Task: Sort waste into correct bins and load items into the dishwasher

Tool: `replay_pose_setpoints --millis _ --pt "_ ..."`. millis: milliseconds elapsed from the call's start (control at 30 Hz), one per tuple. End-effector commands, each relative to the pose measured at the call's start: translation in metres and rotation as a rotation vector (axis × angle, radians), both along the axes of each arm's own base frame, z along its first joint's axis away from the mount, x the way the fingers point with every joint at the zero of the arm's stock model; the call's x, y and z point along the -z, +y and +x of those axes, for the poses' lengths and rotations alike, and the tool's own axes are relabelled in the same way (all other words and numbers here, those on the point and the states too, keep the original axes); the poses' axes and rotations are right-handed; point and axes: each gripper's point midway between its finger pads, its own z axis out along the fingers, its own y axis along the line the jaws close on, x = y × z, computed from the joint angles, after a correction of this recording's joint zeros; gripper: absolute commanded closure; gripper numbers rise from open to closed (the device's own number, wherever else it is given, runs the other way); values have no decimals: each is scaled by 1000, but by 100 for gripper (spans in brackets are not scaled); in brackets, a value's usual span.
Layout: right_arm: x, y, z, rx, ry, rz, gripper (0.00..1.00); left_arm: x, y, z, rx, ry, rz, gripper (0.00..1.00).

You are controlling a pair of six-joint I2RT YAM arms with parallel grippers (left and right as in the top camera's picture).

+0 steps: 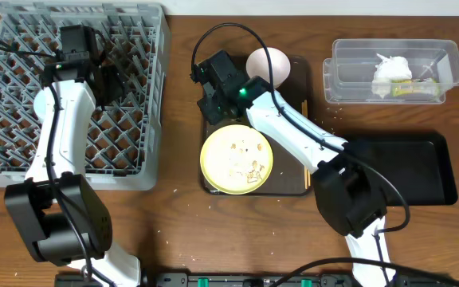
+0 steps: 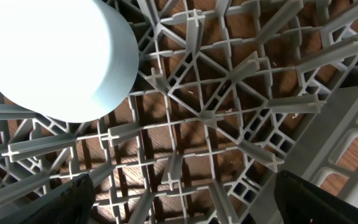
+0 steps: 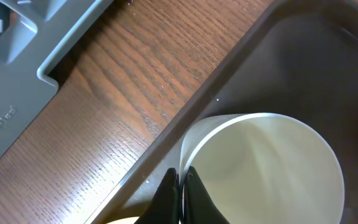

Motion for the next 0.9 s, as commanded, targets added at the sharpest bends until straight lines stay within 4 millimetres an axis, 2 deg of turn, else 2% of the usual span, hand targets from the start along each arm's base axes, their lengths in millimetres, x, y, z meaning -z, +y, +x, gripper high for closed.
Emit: replay_pose_setpoints --millis 0,100,133,333,400,700,733,867 --pt "-8 2 3 11 -13 17 96 -7 2 1 -13 -19 3 7" --pt "-9 2 3 12 -16 19 91 -7 2 1 -13 -19 3 7" --pt "-9 2 3 12 -16 20 85 -7 2 1 -13 -19 3 7" --pt "-18 3 5 13 -30 32 82 -7 2 1 -13 -19 3 7" --pt "-23 4 5 12 -36 38 73 -7 2 1 -13 -19 3 7" --pt "-72 1 4 15 -103 92 73 -7 2 1 -13 -19 3 7" --pt "-73 0 3 15 -103 93 69 -7 2 1 -13 -19 3 6" --pt "-87 -4 2 63 -95 128 36 -7 2 1 -13 -19 3 7"
